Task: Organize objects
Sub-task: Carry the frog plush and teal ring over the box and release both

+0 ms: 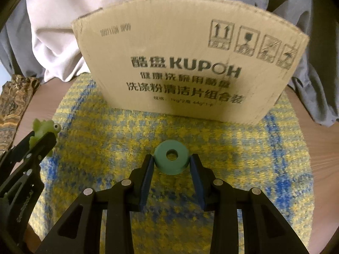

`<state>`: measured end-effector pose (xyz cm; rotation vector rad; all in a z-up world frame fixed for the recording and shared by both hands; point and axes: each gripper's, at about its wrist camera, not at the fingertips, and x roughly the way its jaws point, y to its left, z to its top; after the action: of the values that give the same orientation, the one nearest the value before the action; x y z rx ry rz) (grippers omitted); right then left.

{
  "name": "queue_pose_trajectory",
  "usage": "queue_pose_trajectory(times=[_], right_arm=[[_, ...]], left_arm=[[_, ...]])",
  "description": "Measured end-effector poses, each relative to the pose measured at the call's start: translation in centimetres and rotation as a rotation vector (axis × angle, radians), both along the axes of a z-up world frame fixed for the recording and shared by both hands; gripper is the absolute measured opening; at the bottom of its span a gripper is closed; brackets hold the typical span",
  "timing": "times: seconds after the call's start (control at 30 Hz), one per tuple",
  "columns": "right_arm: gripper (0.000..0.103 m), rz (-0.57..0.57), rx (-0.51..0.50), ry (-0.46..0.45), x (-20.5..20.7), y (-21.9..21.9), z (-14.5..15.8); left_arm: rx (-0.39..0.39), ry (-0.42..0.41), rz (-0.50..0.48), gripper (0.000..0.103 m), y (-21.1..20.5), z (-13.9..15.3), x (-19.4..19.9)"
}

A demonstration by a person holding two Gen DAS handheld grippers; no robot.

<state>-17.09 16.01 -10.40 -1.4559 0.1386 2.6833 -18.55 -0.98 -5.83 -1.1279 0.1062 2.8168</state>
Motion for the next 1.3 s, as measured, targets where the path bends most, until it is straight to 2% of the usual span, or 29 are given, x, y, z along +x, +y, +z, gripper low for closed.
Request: queue_pose_trajectory(times=[0.8, 1.3], right_arm=[[0.036, -0.041, 0.034, 0.196, 5.1, 4.5, 8.4], [0.036, -0.048, 0.03, 0.276, 6.4, 5.6, 12.2]], left_arm=[[0.006, 0.094, -0.094, 0.042, 5.8, 6.4, 2.3], [0.003, 0.148, -0.13, 0.042, 7.9, 10.1, 2.6]])
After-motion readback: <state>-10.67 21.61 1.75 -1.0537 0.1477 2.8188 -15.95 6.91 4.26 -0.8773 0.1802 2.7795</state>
